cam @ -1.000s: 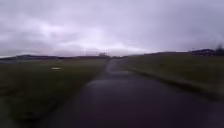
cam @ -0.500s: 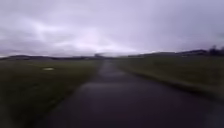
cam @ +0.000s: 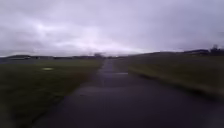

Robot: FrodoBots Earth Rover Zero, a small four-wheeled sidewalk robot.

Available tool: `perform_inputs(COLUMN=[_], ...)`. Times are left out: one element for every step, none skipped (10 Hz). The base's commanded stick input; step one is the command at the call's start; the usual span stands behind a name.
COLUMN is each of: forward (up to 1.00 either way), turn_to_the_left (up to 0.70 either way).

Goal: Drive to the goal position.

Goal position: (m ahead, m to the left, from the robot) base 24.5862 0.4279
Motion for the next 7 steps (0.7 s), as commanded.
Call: perform_inputs(forward=[1.0, 1.0, 1.0, 1.0, 1.0, 1.0, 1.0], turn_to_the_left=[0.0, 0.0, 0.0, 0.0, 0.0, 0.0, 0.0])
